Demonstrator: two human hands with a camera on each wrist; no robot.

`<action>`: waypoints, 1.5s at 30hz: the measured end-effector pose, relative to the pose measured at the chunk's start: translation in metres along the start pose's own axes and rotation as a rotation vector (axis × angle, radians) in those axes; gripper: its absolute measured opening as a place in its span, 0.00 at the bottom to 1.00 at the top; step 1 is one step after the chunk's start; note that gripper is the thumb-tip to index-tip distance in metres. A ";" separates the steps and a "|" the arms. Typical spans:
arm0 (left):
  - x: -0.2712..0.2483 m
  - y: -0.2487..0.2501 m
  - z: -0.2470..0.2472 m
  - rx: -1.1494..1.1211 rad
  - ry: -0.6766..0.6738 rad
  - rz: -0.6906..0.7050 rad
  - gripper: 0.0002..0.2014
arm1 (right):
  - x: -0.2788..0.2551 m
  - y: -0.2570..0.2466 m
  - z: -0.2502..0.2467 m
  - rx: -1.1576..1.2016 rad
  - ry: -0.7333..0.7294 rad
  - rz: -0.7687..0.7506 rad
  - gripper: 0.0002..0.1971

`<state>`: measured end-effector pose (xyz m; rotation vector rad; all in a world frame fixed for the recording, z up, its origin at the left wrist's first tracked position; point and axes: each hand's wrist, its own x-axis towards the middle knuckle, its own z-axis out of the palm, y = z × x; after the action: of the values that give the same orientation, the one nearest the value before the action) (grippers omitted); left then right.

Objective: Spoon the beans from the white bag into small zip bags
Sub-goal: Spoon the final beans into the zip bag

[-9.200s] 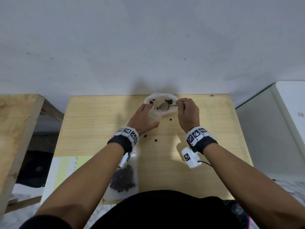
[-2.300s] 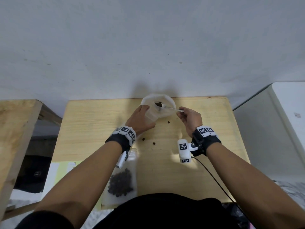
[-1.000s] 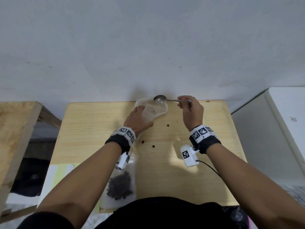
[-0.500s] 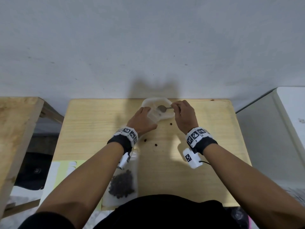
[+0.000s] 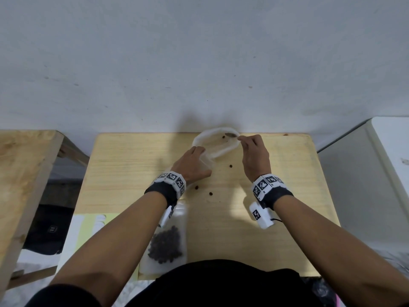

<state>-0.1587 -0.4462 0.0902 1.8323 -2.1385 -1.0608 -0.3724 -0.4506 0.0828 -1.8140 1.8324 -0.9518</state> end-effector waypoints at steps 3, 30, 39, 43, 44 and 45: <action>0.001 0.001 0.003 -0.021 0.032 0.009 0.38 | 0.001 -0.001 -0.001 0.015 0.031 -0.060 0.14; 0.017 0.004 0.010 -0.044 0.002 -0.007 0.37 | 0.009 0.027 0.018 0.380 0.113 0.466 0.13; 0.024 0.001 0.008 -0.081 0.004 -0.041 0.36 | 0.015 0.026 0.024 0.813 0.031 0.774 0.12; 0.026 0.000 0.007 -0.075 0.002 -0.041 0.35 | 0.020 0.023 0.018 0.996 0.038 0.895 0.10; 0.026 0.000 0.007 -0.071 0.002 -0.041 0.35 | 0.020 0.022 0.016 1.062 0.075 0.934 0.09; 0.026 0.000 0.007 -0.067 0.000 -0.043 0.35 | 0.020 0.021 0.014 1.103 0.108 0.953 0.08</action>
<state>-0.1690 -0.4675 0.0765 1.8565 -2.0459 -1.1270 -0.3795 -0.4741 0.0625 -0.1924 1.4152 -1.2334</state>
